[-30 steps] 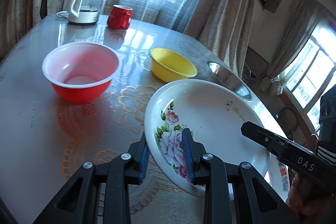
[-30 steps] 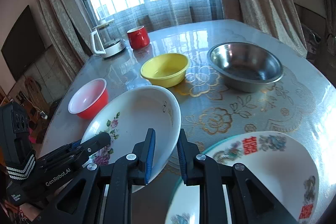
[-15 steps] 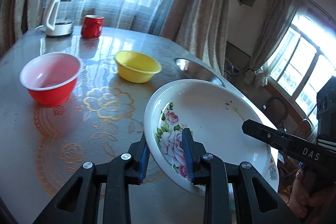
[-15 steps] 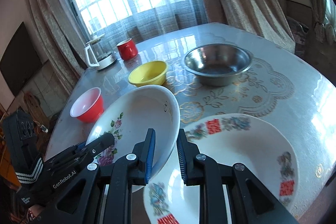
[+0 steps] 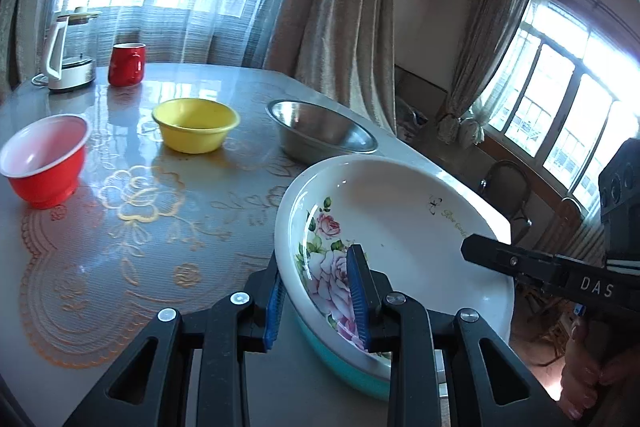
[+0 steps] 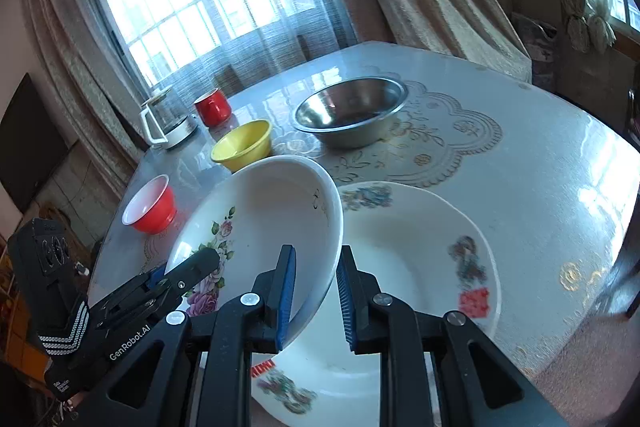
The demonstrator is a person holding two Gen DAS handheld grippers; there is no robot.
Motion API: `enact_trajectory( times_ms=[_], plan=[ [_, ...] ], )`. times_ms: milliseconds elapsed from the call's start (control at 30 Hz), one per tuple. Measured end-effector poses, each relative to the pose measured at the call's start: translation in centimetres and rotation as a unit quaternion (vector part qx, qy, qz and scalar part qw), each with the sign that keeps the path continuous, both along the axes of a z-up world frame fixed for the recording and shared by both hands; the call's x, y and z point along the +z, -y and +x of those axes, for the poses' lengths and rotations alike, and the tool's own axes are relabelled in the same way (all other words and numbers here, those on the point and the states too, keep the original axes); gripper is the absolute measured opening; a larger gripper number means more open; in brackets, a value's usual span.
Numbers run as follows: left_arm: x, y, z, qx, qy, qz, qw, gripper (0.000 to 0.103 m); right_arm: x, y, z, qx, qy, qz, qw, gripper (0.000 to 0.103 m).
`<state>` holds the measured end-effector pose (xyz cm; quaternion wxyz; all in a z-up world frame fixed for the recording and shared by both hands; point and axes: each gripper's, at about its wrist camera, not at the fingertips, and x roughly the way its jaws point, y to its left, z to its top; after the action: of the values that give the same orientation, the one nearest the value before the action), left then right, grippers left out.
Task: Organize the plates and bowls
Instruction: 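Lower the rose-pattern plate onto the red-character plate with both tools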
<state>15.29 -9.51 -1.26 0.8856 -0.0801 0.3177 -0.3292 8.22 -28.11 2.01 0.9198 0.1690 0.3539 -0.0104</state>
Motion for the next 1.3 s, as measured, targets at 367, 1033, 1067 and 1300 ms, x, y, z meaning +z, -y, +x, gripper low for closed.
enact_trajectory(
  times_ms=[367, 1033, 1067, 1300],
  plan=[
    [0.3, 2.5, -1.1, -0.019, 0.001, 0.018, 0.9997, 0.028, -2.0, 2.7, -2.1, -0.025, -0.026, 0.044, 0.998, 0.021],
    [-0.2, 8.1, -0.6, -0.027, -0.030, 0.159, 0.9864, 0.030, -3.7, 5.0, -1.8, -0.051, -0.101, 0.082, 0.990, 0.030],
    [-0.2, 8.2, -0.5, -0.027, -0.033, 0.161, 0.9861, 0.030, -3.6, 5.1, -1.7, -0.052, -0.104, 0.083, 0.990, 0.030],
    [0.0, 8.7, -0.3, -0.021, -0.041, 0.171, 0.9842, 0.031, -3.4, 5.6, -1.1, -0.061, -0.117, 0.096, 0.987, 0.035]
  ],
)
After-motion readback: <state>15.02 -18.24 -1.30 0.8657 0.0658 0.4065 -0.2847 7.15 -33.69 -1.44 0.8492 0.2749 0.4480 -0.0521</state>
